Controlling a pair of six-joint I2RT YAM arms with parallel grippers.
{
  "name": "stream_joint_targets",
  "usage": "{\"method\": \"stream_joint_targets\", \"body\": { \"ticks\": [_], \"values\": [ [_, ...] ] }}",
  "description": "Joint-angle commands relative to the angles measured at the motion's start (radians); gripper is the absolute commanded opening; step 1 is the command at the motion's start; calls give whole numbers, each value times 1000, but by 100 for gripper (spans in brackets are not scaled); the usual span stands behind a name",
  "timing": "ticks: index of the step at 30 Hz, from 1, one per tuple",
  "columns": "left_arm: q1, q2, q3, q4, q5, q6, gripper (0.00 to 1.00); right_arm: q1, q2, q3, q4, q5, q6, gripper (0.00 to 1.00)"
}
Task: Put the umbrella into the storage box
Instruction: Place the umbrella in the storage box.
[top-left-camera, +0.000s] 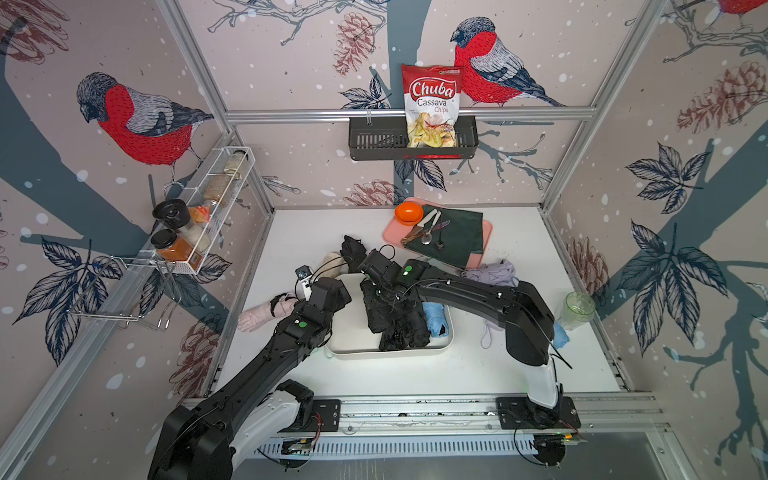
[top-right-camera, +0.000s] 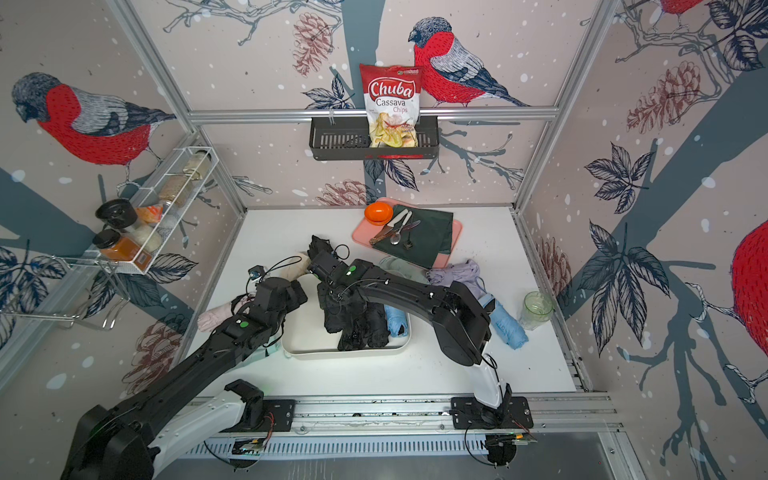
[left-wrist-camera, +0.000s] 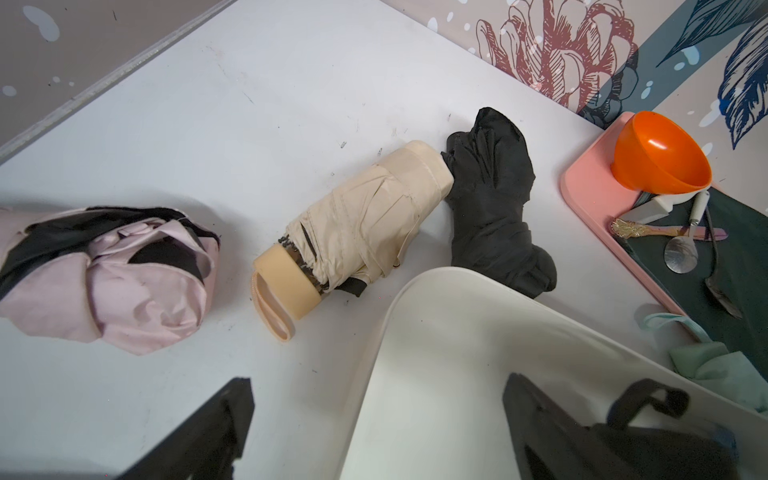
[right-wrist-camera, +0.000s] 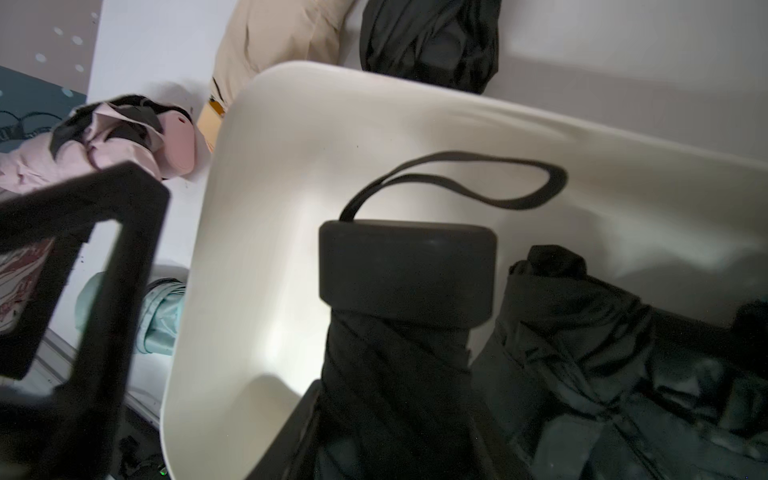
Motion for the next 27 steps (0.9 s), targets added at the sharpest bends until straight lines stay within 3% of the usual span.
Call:
{"method": "stream_joint_targets", "body": {
  "ticks": [1,9,21,27],
  "values": [
    [4,-1,-1,-11,6,-17,97,-8,20,-5,30,-43,-5,38],
    [4,-11,-9,-6,35,-18,97,-27,75,-25,82,-37,13,44],
    [4,4,-33,27,121,-23,96,-25,99,-64,112,-27,22,68],
    [4,0,-30,25,140,-20,92,-21,59,-93,124,-12,11,71]
  ]
}}
